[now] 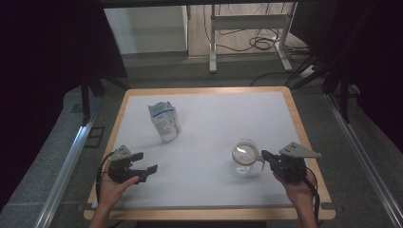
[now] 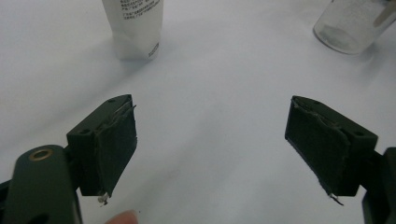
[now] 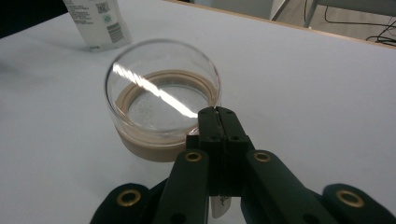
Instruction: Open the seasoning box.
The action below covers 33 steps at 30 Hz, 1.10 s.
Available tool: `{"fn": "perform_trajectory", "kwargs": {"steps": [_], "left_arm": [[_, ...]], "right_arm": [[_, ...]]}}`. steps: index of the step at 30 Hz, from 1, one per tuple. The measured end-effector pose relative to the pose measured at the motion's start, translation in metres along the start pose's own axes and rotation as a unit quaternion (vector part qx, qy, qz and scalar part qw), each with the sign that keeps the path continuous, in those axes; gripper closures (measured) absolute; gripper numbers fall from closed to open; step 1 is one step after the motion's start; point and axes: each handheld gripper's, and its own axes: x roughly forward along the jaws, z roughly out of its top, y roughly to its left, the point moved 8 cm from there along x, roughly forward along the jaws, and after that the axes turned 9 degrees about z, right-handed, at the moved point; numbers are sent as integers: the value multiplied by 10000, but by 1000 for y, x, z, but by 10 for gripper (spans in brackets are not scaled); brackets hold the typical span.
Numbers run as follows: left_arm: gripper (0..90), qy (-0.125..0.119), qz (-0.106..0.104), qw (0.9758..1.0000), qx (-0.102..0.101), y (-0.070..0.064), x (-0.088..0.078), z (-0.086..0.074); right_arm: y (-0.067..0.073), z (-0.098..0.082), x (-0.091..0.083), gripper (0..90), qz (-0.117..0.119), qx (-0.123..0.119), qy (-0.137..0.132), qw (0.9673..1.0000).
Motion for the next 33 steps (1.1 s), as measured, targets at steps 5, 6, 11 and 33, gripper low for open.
{"fn": "perform_trajectory", "kwargs": {"steps": [5,6,11,33], "left_arm": [[168,-2,0,10000,3,0,0,0],[168,-2,-2,10000,1,0,0,0],[168,27,3,10000,-6,0,2,-1],[755,-523,-926,9926,580,-111,46,83]], "right_arm": [[-1,-4,2,900,-31,28,81,10000],[-2,-4,2,900,-23,42,74,10000],[-3,-5,2,900,34,51,47,10000],[-6,-12,4,900,80,182,50,9998]]}}
